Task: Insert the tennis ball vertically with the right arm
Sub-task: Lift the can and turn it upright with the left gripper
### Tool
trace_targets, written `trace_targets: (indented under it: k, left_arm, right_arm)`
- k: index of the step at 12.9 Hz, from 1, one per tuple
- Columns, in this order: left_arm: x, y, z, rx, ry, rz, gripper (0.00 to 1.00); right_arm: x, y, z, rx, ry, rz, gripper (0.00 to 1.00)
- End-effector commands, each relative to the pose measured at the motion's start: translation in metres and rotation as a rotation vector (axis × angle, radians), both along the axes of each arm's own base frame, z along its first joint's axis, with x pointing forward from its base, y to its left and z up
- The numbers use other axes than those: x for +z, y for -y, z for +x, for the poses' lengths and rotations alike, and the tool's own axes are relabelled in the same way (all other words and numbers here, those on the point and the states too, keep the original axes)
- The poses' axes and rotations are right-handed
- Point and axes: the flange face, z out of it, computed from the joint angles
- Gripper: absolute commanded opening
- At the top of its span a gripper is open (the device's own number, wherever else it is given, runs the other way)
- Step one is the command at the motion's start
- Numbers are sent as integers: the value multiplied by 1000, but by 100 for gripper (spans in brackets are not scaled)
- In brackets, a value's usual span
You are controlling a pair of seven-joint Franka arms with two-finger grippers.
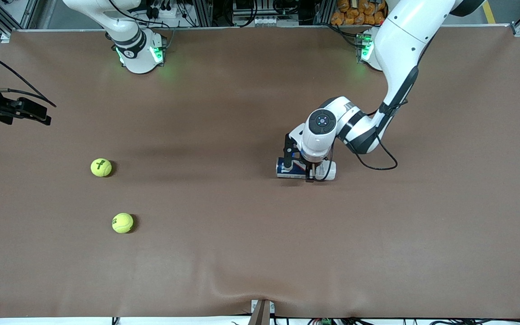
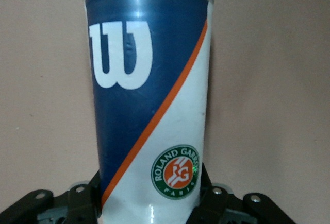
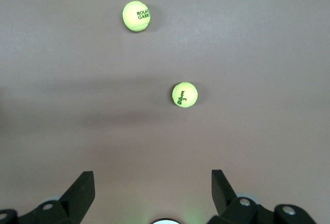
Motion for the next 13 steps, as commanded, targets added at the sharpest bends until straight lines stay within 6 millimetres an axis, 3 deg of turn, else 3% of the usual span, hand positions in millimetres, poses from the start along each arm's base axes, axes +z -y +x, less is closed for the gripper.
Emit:
trace_targets:
  k: [1,6,13]
  left_arm:
    - [32,11,7,5,33,-27,53]
    - [110,23,33,59,-80,-174,56]
    - [140,5,67,90,-224,-508,59]
  right_arm:
    - [-2,3,-4,-10,-3,-4,100]
    - [-3,1,-3,-8,-3,-4,100]
    - [-4,-1,-3,-6,-4,-4,100]
